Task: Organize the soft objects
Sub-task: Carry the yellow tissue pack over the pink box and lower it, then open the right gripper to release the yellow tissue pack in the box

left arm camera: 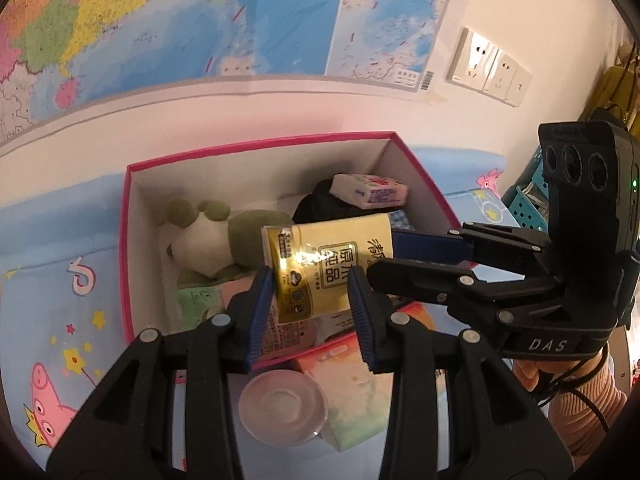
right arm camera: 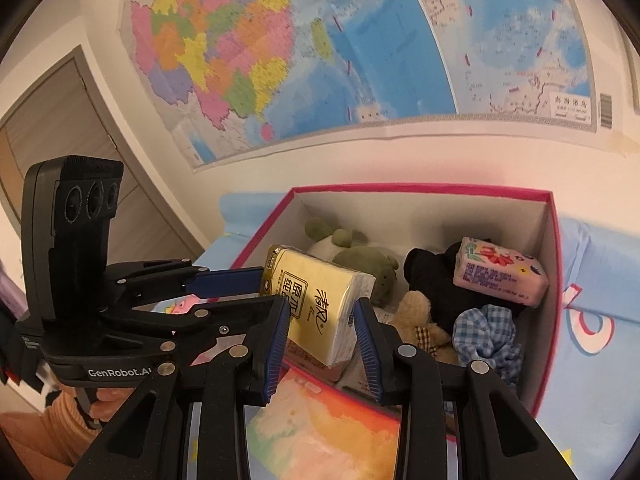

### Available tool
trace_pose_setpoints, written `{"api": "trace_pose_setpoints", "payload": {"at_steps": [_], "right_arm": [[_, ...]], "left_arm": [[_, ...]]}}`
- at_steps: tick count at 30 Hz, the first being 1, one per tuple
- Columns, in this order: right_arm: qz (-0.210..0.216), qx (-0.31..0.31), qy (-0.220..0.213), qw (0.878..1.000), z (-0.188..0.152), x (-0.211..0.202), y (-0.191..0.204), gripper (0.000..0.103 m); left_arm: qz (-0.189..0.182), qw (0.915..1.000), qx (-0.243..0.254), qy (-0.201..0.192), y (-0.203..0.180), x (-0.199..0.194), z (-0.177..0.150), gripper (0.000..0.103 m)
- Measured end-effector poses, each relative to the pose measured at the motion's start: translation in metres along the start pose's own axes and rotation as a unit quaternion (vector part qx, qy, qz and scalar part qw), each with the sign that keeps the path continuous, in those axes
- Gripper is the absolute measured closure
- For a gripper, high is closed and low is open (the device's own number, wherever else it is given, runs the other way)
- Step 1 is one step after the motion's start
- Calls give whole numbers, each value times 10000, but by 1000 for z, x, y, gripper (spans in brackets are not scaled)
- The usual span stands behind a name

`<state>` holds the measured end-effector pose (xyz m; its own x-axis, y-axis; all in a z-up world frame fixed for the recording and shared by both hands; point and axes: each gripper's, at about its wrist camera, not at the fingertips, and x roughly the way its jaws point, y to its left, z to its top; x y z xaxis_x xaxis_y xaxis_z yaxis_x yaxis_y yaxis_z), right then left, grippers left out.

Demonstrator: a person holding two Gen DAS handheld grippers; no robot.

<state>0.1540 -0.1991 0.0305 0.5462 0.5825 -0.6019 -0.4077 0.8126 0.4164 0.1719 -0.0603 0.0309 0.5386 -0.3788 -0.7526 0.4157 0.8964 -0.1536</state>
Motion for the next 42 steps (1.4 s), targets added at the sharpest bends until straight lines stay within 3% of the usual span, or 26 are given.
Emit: {"api": "trace_pose_setpoints", "payload": {"at_steps": [35, 37, 39, 42], "right_arm": [[-138, 138, 108, 9998, 3, 10, -11, 68], [-179, 181, 124, 9996, 2, 12, -12, 68], [-264, 204, 103, 9994, 1, 11, -14, 65], [-317, 215, 56, 9993, -2, 5, -14, 61]], "left_arm": [[58, 9998, -35, 184, 3, 15, 8, 63], [91, 9998, -28, 167, 3, 14, 8, 60], [190, 9997, -77, 123, 5, 11, 7, 50], [287, 9994, -165, -44, 10, 2, 5, 49]]}}
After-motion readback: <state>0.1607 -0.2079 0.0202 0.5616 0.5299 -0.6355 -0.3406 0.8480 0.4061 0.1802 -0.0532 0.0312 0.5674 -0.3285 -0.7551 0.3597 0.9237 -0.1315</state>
